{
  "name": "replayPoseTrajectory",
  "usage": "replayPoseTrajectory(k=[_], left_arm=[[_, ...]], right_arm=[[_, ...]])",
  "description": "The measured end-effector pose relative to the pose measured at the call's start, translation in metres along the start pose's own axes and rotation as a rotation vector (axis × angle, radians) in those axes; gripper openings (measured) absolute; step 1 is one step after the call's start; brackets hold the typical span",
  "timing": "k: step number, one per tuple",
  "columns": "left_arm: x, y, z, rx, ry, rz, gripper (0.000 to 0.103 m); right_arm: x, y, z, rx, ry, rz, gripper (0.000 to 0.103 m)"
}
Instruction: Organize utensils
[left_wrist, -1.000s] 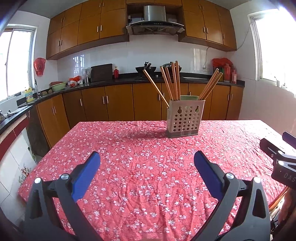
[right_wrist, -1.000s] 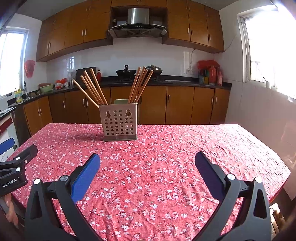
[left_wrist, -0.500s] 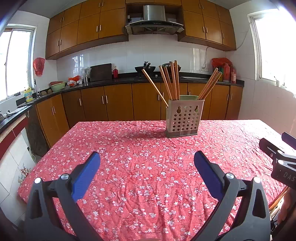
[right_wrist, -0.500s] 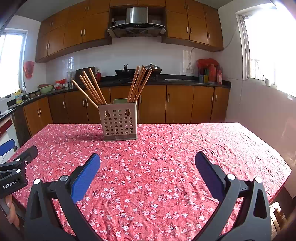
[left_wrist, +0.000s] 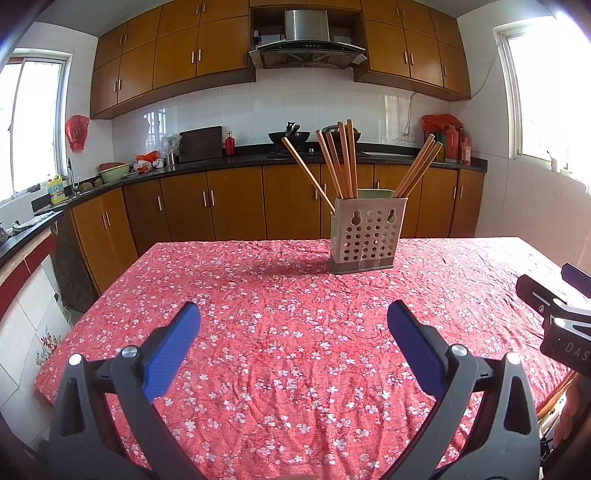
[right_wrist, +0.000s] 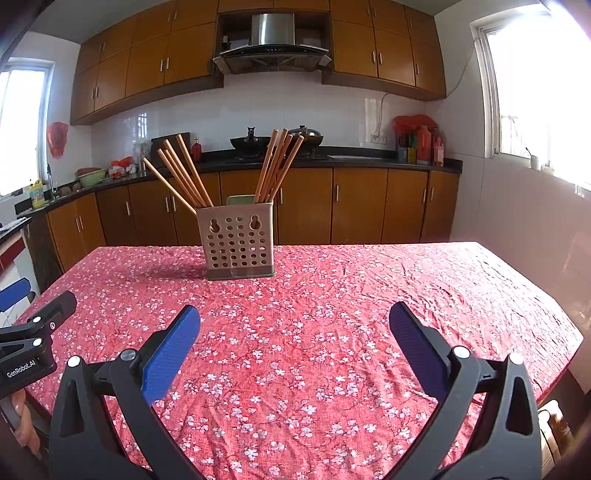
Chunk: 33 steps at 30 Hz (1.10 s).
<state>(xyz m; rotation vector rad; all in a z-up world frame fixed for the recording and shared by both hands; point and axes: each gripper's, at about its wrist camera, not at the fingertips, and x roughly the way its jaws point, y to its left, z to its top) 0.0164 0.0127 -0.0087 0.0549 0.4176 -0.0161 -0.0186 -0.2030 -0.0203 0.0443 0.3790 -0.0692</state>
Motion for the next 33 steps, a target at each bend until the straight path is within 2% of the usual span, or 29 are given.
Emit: replayPoseTrajectory(k=[33], left_arm=[[0.0036,-0.0016,-0.0017,-0.005,0.006,0.003,0.099]], right_arm=[[0.0007,0.005,-0.0011,0.006,0.004,0.0,0.101]])
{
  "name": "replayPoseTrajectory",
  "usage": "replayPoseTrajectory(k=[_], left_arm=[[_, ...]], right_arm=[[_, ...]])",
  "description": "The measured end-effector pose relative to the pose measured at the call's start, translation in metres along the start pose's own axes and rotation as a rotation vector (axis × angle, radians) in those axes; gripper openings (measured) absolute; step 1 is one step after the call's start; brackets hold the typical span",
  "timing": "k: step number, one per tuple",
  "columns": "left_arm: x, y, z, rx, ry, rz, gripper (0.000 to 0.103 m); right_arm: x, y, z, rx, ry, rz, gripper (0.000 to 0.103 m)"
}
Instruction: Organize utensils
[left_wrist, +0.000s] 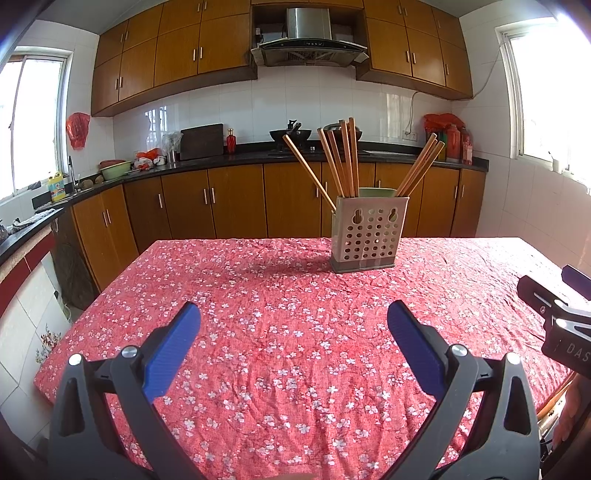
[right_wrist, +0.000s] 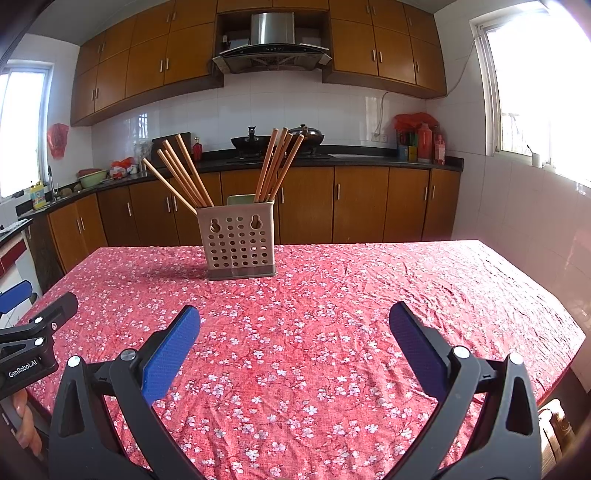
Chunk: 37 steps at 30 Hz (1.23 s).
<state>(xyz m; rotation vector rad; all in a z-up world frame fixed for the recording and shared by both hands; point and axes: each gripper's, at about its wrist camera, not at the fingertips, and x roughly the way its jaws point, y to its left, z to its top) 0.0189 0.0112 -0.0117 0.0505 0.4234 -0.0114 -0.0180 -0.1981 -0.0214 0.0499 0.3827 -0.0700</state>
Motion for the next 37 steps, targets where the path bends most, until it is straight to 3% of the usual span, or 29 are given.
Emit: replayPoseTrajectory(k=[37], left_arm=[[0.0018,-0.0003,0.0008,-0.009,0.016,0.006,0.099]], right_arm=[[0.0001,0.0022,0.0008,0.004,-0.001,0.009,0.101]])
